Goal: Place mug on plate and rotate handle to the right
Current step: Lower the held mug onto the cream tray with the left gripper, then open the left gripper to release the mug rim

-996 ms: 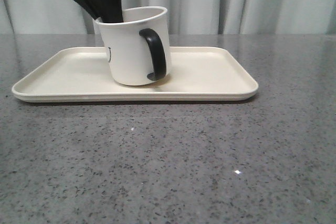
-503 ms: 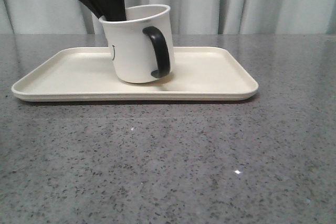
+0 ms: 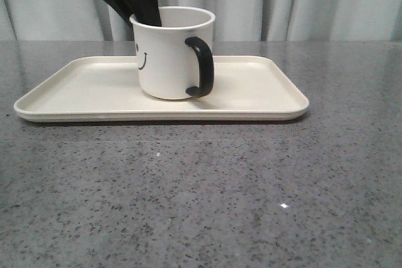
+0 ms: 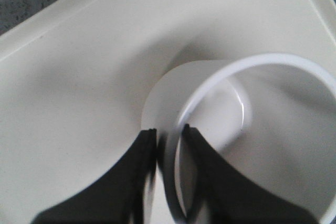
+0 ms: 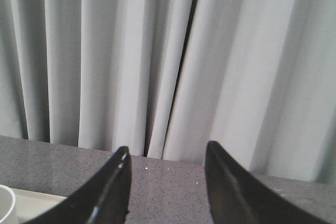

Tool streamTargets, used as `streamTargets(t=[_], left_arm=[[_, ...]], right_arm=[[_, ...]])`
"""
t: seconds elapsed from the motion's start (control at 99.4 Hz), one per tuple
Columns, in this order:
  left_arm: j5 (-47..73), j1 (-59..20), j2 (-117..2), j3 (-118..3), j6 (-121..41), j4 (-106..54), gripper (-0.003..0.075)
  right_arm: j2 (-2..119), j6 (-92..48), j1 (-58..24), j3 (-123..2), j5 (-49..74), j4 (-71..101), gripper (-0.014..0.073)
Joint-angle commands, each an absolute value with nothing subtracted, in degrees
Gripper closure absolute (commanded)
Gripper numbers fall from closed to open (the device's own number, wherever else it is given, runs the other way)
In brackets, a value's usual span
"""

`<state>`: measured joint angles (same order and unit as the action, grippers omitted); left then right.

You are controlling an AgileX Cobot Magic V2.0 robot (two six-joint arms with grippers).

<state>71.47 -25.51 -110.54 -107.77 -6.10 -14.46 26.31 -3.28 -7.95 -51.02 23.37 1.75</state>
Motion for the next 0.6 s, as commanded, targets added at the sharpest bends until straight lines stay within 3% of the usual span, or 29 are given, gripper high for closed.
streamTargets(t=[0.0, 0.413, 0.594], left_arm=[[72.3, -25.9, -107.3, -109.7, -5.9, -16.2, 0.0569], [72.3, -25.8, -105.9, -109.8, -5.9, -16.6, 0.0555], [72.3, -25.6, -105.7, -109.8, -5.9, -16.8, 0.0456]], right_arm=[[27.2, -3.7, -7.7, -52.8, 19.2, 1.3, 0.0241], [27.2, -3.7, -7.7, -52.8, 19.2, 1.3, 0.0241], [27.2, -3.7, -7.7, -52.8, 19.3, 1.3, 0.0241]])
